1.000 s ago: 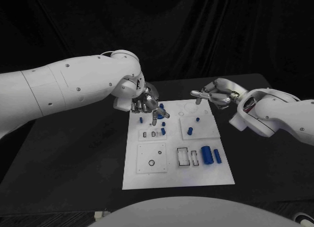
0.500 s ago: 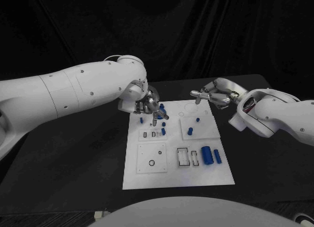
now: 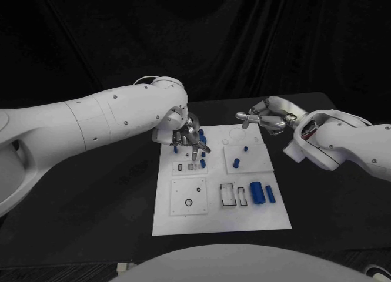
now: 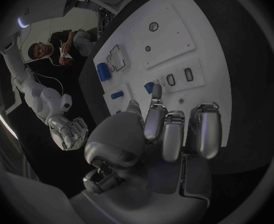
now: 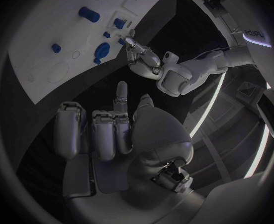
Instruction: Assemble the parts on the task board
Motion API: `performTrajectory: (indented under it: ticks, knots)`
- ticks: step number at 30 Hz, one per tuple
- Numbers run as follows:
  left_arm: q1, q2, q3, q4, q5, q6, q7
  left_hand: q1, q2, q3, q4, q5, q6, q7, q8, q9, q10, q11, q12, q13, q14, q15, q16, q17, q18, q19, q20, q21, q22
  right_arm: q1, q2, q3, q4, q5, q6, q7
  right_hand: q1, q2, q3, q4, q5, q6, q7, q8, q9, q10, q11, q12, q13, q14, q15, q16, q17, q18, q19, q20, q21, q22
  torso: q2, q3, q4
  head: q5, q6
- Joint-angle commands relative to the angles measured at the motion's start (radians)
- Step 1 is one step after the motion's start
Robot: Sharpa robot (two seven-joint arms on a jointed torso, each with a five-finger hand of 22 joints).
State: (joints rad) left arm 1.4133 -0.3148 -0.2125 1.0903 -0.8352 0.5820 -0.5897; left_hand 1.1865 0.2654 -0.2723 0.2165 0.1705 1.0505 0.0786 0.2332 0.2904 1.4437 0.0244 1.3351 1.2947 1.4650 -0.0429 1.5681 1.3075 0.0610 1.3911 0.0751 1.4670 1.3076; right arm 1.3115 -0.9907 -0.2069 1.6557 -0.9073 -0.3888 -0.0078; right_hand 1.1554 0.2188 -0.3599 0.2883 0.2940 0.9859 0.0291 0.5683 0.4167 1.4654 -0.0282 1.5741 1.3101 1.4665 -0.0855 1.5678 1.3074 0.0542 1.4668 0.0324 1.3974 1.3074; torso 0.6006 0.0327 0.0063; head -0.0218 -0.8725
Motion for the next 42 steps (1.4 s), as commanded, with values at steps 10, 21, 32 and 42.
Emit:
performTrajectory:
  ticks: [10, 21, 32, 42]
  knots:
    - [-0.020, 0.014, 0.001, -0.018, -0.003, -0.009, 0.000, 0.001, -0.005, 0.025, -0.012, -0.005, 0.039, -0.008, -0.002, 0.008, 0.127, -0.022, 0.236, 0.276, 0.106, 0.002, 0.003, 0.263, -0.009, 0.012, -0.002, 0.000, 0.067, -0.002, 0.000, 0.001, -0.001, -0.008, -0.015, -0.004, 0.009, 0.000, -0.007, -0.001, 0.005, -0.009, 0.002, 0.000, 0.002, 0.105, -0.009, -0.003, 0.261, 0.104, -0.004, 0.003, 0.263, -0.010, 0.007, -0.007, -0.004, 0.206, -0.001, -0.0004, -0.0008, -0.001, 0.000]
    - [-0.032, 0.028, 0.001, -0.035, -0.003, -0.016, 0.002, 0.004, -0.007, 0.038, -0.023, 0.002, 0.039, -0.009, -0.010, 0.012, 0.127, -0.024, 0.236, 0.276, 0.106, -0.001, 0.003, 0.263, -0.007, 0.006, -0.004, -0.006, 0.060, -0.002, 0.001, 0.001, -0.004, -0.008, -0.013, -0.007, 0.011, -0.001, -0.008, -0.001, 0.007, -0.010, 0.002, 0.000, 0.002, 0.105, -0.009, -0.003, 0.261, 0.104, -0.004, 0.003, 0.263, -0.009, 0.004, -0.007, -0.010, 0.204, -0.002, -0.0011, -0.0001, -0.003, 0.000]
    - [-0.043, 0.038, 0.001, -0.050, -0.003, -0.013, 0.001, 0.004, -0.005, 0.047, -0.027, 0.005, 0.043, -0.010, -0.012, 0.015, 0.127, -0.025, 0.236, 0.276, 0.106, -0.002, 0.003, 0.263, -0.007, 0.006, -0.006, -0.006, 0.061, -0.002, 0.004, 0.001, -0.006, -0.008, -0.011, -0.008, 0.013, -0.001, -0.008, -0.002, 0.007, -0.010, 0.002, 0.000, 0.002, 0.105, -0.008, -0.003, 0.261, 0.104, -0.004, 0.003, 0.263, -0.008, 0.002, -0.007, -0.013, 0.203, -0.002, -0.0017, -0.0003, -0.006, 0.000]
    - [-0.051, 0.049, 0.001, -0.062, -0.003, -0.012, 0.001, 0.006, -0.006, 0.054, -0.033, 0.006, 0.048, -0.012, -0.013, 0.019, 0.127, -0.027, 0.236, 0.276, 0.106, -0.003, 0.003, 0.263, -0.006, 0.004, -0.007, -0.008, 0.059, -0.002, 0.007, 0.001, -0.009, -0.008, -0.007, -0.008, 0.015, -0.001, -0.008, -0.002, 0.008, -0.010, 0.002, -0.001, 0.003, 0.105, -0.008, -0.003, 0.261, 0.104, -0.004, 0.003, 0.263, -0.007, 0.000, -0.007, -0.016, 0.202, -0.002, -0.0022, -0.0003, -0.004, 0.000]
